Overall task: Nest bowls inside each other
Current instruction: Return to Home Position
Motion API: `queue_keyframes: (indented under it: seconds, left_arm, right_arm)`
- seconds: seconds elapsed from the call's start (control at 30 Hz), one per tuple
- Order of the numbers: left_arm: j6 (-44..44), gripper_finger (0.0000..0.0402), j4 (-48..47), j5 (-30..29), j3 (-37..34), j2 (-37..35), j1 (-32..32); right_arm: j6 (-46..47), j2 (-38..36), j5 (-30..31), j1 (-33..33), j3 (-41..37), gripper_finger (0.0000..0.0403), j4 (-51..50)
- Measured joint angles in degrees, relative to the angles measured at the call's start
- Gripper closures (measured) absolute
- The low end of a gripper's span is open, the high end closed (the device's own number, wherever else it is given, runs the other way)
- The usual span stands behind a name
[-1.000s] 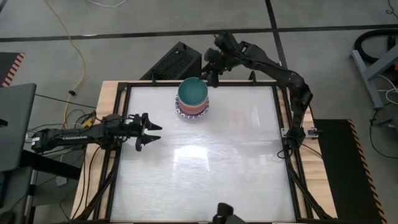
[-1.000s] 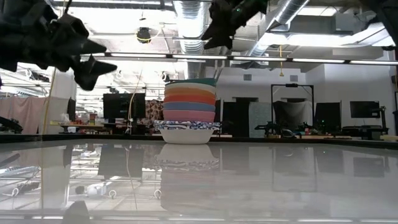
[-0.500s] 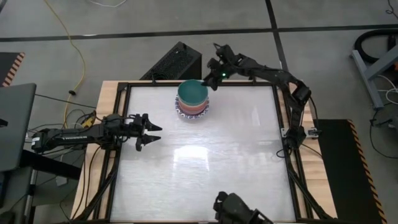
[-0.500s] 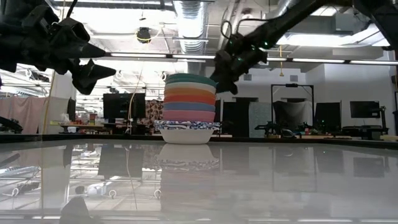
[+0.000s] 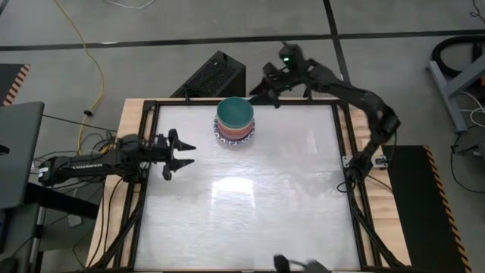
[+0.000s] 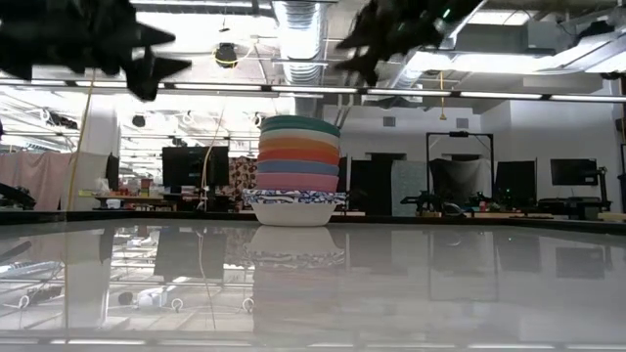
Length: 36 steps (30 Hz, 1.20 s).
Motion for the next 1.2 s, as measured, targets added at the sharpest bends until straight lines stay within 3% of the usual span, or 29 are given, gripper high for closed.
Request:
queue_keyframes:
  seconds: [0.13, 0.27, 0.33, 0.47, 0.53, 0.67, 0.8, 0.9, 1.07, 1.2]
  left_arm:
    - [3.69, 0.0167, -4.83, -0.13, 6.3, 0.02, 0.0]
    - [3.4, 0.0167, -11.71, -3.9, 11.33, -0.04, -0.02]
    - [3.58, 0.0167, -16.74, -8.71, 13.46, -0.3, -0.02]
    - [4.25, 0.0167, -24.52, -23.92, 15.93, -3.19, 0.01]
    - [5.51, 0.0167, -25.48, -26.23, 15.96, -6.2, 0.04]
    - [6.87, 0.0167, -27.75, -23.89, 15.32, -13.29, -0.02]
    - [6.07, 0.0167, -31.68, -22.84, 12.59, -20.65, -0.02]
    - [4.7, 0.0167, -33.36, -17.65, 10.97, -19.73, 0.0]
    - [1.16, 0.0167, -23.93, -8.74, 7.27, -16.06, 0.05]
    - [-0.43, 0.0167, -18.84, -5.43, 6.6, -15.67, 0.05]
  right_arm:
    - [-4.94, -8.13, 0.2, 2.14, 0.07, 0.0173, -6.74]
    - [-17.23, -15.38, 0.29, 5.96, 0.11, 0.0173, -19.61]
    - [-23.41, -18.33, 0.33, 8.01, 0.11, 0.0173, -28.26]
    - [-32.93, -22.13, -1.67, 12.59, 0.09, 0.0173, -42.03]
    - [-36.59, -22.65, -5.08, 15.28, 0.09, 0.0173, -43.91]
    - [-45.33, -22.03, -11.92, 19.22, 0.04, 0.0173, -47.72]
    - [-52.33, -21.38, -17.6, 18.61, -3.03, 0.0173, -52.0]
    - [-58.43, -21.91, -24.51, 15.68, -9.89, 0.0173, -51.44]
    - [-70.13, -24.36, -37.72, 8.56, -22.59, 0.0173, -50.62]
    - [-77.5, -26.86, -41.07, 4.17, -29.54, 0.0173, -50.97]
